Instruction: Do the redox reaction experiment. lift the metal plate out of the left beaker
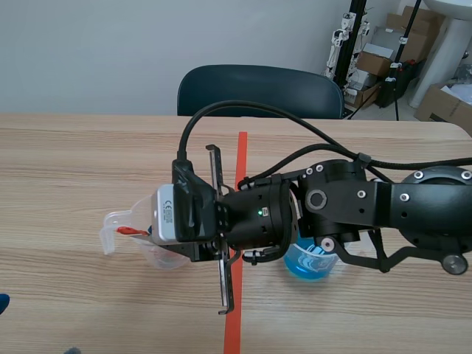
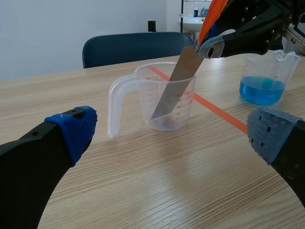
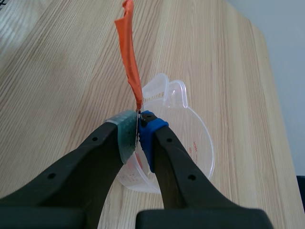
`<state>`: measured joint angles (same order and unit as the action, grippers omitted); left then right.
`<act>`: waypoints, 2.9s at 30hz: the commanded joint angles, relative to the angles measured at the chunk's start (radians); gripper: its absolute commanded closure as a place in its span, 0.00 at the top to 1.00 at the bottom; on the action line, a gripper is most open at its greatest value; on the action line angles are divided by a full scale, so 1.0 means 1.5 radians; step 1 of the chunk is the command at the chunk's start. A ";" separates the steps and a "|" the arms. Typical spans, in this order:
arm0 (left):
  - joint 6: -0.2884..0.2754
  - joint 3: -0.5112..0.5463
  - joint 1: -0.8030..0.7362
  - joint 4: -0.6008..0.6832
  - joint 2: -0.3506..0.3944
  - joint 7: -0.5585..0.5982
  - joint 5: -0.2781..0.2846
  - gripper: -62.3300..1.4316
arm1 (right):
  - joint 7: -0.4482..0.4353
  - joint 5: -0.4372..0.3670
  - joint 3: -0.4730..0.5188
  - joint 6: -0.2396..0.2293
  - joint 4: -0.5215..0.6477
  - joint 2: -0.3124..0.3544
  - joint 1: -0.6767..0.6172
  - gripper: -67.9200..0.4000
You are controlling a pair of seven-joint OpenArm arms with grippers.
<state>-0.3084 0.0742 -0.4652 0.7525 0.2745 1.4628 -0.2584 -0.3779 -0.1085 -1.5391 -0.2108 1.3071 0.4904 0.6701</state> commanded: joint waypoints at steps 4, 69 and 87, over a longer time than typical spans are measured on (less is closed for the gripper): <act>-0.001 0.003 0.002 0.005 0.006 0.009 0.004 1.00 | -0.001 -0.005 -0.008 0.002 0.005 -0.002 0.015 0.05; -0.001 0.003 0.002 0.005 0.006 0.007 0.004 1.00 | 0.081 -0.424 -0.008 -0.087 0.006 0.000 0.127 0.05; -0.001 0.003 0.002 0.005 0.006 0.007 0.004 1.00 | 0.173 -0.600 -0.008 -0.165 0.006 0.001 0.219 0.05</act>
<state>-0.3084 0.0742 -0.4652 0.7525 0.2745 1.4624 -0.2584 -0.1047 -0.9890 -1.5391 -0.4526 1.3071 0.4908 0.9649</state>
